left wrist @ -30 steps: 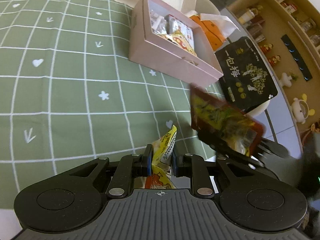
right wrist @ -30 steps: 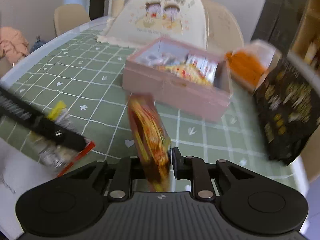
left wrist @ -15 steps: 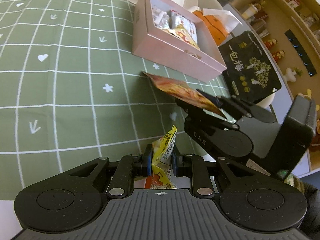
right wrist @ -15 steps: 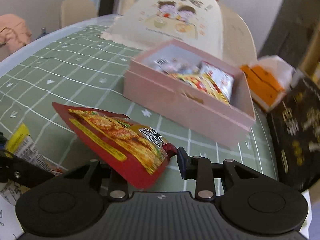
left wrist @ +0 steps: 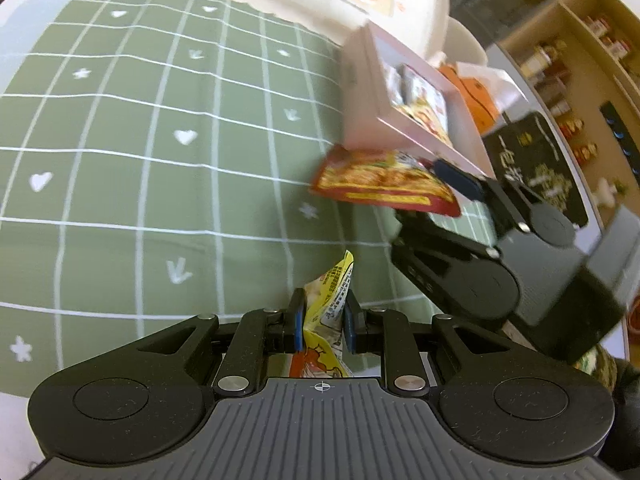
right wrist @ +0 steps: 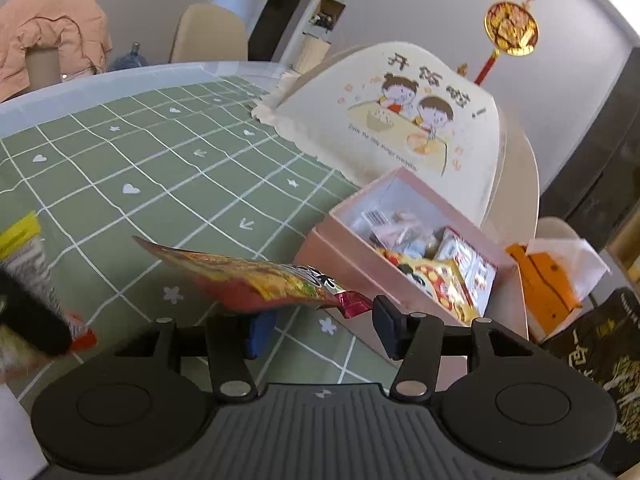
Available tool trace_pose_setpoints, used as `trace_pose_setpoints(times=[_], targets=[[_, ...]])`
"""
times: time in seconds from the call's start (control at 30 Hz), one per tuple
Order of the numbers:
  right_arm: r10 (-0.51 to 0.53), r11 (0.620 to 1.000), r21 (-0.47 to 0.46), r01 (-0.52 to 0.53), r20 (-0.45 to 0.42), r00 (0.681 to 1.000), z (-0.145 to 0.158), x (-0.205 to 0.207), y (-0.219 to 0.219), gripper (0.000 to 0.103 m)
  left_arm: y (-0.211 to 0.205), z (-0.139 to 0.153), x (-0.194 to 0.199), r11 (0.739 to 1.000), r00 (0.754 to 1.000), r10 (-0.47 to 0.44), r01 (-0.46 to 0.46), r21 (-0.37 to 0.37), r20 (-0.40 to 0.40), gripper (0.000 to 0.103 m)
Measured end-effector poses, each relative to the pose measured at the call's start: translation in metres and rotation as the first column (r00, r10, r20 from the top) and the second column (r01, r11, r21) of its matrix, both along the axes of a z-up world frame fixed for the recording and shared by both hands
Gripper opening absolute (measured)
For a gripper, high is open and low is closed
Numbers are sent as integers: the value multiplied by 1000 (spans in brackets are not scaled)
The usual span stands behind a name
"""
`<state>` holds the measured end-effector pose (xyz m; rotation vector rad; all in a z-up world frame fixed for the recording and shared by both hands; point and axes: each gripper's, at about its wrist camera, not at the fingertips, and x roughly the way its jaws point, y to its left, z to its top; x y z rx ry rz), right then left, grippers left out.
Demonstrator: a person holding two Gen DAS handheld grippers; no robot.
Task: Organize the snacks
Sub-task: 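Carry the egg-ball bag and red packet into the pink box, open both grippers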
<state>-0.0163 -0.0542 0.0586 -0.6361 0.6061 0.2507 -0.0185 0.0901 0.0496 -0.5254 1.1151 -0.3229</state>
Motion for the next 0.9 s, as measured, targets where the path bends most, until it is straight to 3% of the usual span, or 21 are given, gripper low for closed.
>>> trace_pose_setpoints(times=[0.17,0.43,0.47,0.53,0.7,0.9], targets=[[6,993,-115,-5,15,1000,-7,-4,6,53,12,-2,5,1000,1000,9,-9,4,-8,22],[27,993,-117,-30,-27,999,-10,0,8,53,15,-3,17,999,1000,-27,27,19,2,22],[32,994,-108,-36,-36,999,-13,2,12,51,14,-3,18,999,999,-33,33,23,4,22],[20,996,-90,-27,-72,997,-18,10,18,30,13,0,19,998,999,-48,47,29,11,22],[-37,997,60,46,-139,990,10,10,6,23,7,6,15,996,997,-76,75,46,27,22],[-88,971,207,123,-170,981,59,-27,-38,21,-17,13,7,991,991,-128,127,32,48,22]])
